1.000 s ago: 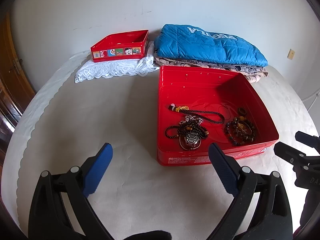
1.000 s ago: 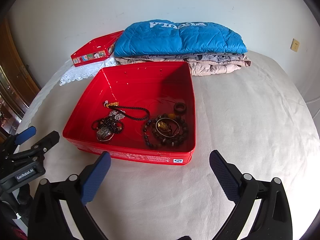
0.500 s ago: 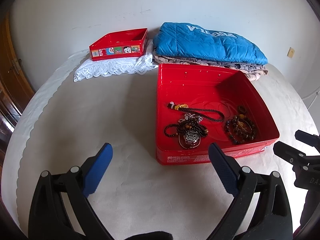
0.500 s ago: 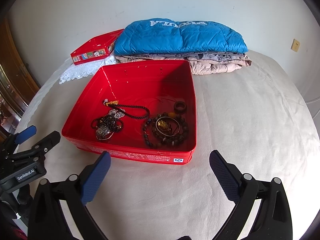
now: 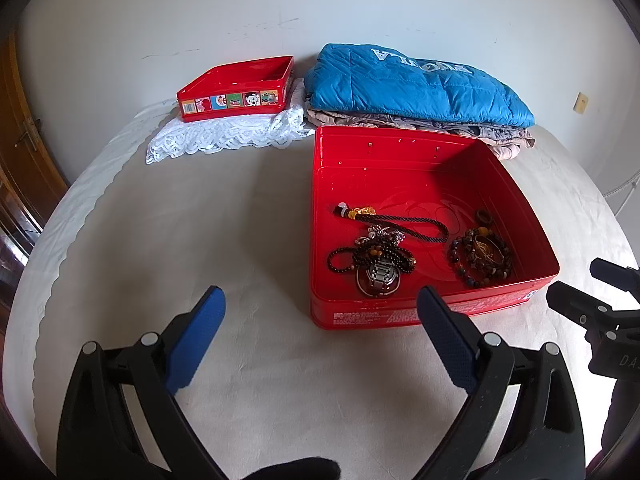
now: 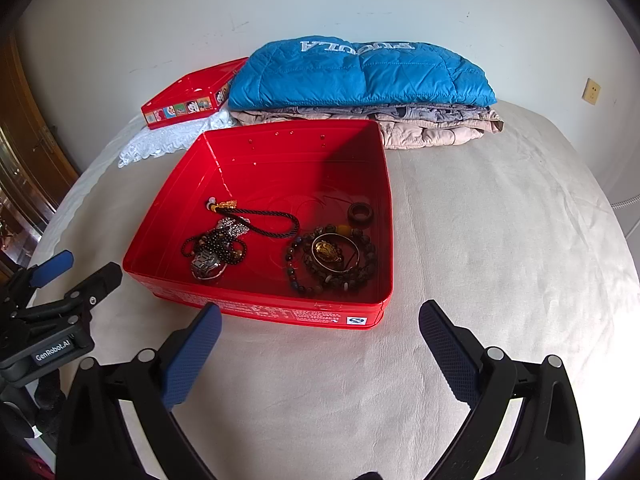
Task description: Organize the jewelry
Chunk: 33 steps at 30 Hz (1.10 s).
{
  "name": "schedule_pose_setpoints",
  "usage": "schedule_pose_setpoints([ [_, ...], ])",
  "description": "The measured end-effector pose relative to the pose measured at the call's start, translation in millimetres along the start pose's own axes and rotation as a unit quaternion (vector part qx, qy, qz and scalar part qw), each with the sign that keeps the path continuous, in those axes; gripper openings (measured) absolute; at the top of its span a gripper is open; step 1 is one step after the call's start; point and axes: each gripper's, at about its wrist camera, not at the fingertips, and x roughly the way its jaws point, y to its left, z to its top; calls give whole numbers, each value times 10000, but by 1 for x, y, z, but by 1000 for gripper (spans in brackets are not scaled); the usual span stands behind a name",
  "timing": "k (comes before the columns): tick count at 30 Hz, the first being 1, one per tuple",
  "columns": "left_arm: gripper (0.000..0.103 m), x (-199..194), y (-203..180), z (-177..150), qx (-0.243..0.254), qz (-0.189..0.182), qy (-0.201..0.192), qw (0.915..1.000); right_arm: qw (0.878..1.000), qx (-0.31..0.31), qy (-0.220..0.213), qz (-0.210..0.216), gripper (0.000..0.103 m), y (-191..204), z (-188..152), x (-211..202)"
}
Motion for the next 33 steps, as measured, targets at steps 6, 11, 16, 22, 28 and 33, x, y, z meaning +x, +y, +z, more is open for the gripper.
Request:
schedule_pose_setpoints([
  [6, 96, 2, 0, 0, -8, -7, 8, 10000, 10000, -12, 2, 4, 99, 0, 0, 1],
  [11, 96, 2, 1, 0, -1, -15, 15, 10000, 10000, -3, 2, -5, 99, 0, 0, 1],
  [16, 96, 4, 0, 0, -2, -23, 30, 10000, 10000, -7, 14, -1, 99, -1, -1, 2],
  [22, 96, 6, 1, 0, -6, -49, 41, 10000, 10000, -11, 17, -1, 99, -1, -1, 2],
  [28, 96, 6, 0, 0, 7, -55, 43, 10000, 10000, -11, 22, 2, 99, -3, -1, 4],
  [33, 96, 6, 0, 0, 19, -49, 43, 10000, 10000, -23, 24, 2, 99, -3, -1, 4],
])
